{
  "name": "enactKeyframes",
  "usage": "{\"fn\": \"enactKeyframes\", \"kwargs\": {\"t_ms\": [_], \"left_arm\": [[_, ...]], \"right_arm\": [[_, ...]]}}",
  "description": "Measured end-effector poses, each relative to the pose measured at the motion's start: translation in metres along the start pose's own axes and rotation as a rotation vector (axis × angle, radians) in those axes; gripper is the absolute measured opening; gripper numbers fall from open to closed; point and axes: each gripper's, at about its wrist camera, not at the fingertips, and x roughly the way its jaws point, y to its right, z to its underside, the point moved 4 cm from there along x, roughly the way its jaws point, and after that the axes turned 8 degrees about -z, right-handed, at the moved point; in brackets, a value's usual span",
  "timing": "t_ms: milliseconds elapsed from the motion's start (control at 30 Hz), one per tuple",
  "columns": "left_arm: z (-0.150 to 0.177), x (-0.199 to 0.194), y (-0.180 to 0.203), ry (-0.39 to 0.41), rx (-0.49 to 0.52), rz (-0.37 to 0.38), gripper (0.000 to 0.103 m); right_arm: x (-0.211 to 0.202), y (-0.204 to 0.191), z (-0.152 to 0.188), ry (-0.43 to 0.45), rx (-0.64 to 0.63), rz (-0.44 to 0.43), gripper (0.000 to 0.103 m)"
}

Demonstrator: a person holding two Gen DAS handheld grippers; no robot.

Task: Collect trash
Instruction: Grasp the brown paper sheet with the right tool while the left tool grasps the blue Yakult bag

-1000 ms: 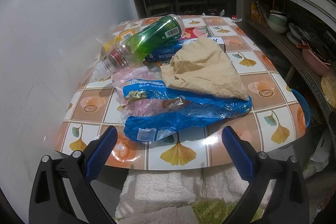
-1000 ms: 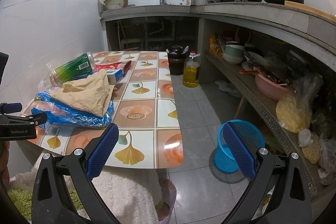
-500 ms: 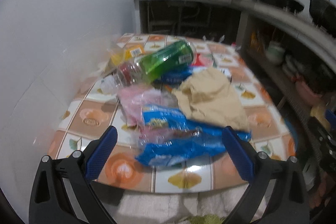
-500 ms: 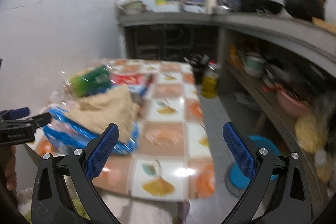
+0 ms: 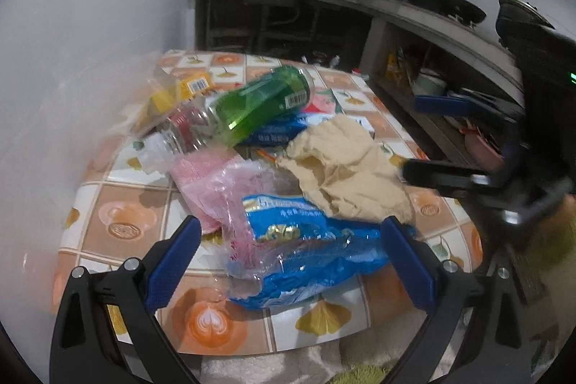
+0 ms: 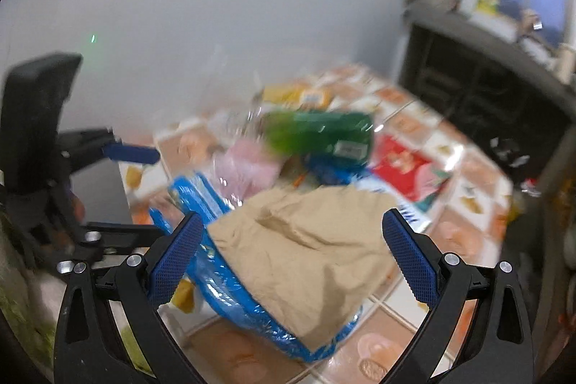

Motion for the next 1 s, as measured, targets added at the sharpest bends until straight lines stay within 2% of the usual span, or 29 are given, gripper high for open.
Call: {"fn": "enactKeyframes", "kwargs": {"t_ms": [200,267,400,467,533,567,633,667,733,800,933,1000], "left_arm": [[0.007,0.010,0.000,-0.028,0.004,0.060,0.098],[0.008,0.011,-0.001,-0.010,0.001,0.093,0.098],[0.007,0.009,-0.002,0.016,0.006,0.101,0.098],[0.007,0.011,-0.001,0.012,0.007,0.100,0.098],[0.007,0.014,-0.001,-0.004,0.004,0.102,0.098],[0.006,0.016,-0.001,-0.010,0.002,0.105,0.098],[0.006,0.018,-0.001,-0.006,0.003,0.108,0.098],[0.006,0.018,0.000,-0.003,0.006,0.105,0.098],[0.005,0.018,0.000,0.008,0.018,0.098,0.098],[0.006,0.016,0.001,0.019,0.026,0.101,0.098],[0.008,0.013,0.002,0.028,0.036,0.119,0.098],[0.008,0.012,0.005,0.029,0.048,0.129,0.098]], "right_arm": [[0.043,0.019,0.008,-0.165,0.021,-0.046,0.095],[0.059,0.029,0.009,-0.200,0.061,-0.061,0.095],[0.070,0.033,0.018,-0.244,0.118,-0.081,0.095],[0.073,0.035,0.022,-0.249,0.131,-0.070,0.088],[0.077,0.035,0.023,-0.244,0.145,-0.067,0.074],[0.076,0.035,0.024,-0.242,0.152,-0.059,0.071],[0.076,0.039,0.025,-0.235,0.166,-0.057,0.056],[0.074,0.040,0.025,-0.227,0.174,-0.057,0.052],[0.067,0.041,0.025,-0.199,0.195,-0.048,0.033],[0.059,0.046,0.025,-0.166,0.228,-0.034,0.023],[0.039,0.052,0.025,-0.094,0.261,-0.007,0.010],[0.028,0.054,0.024,-0.052,0.282,0.000,0.008]]}}
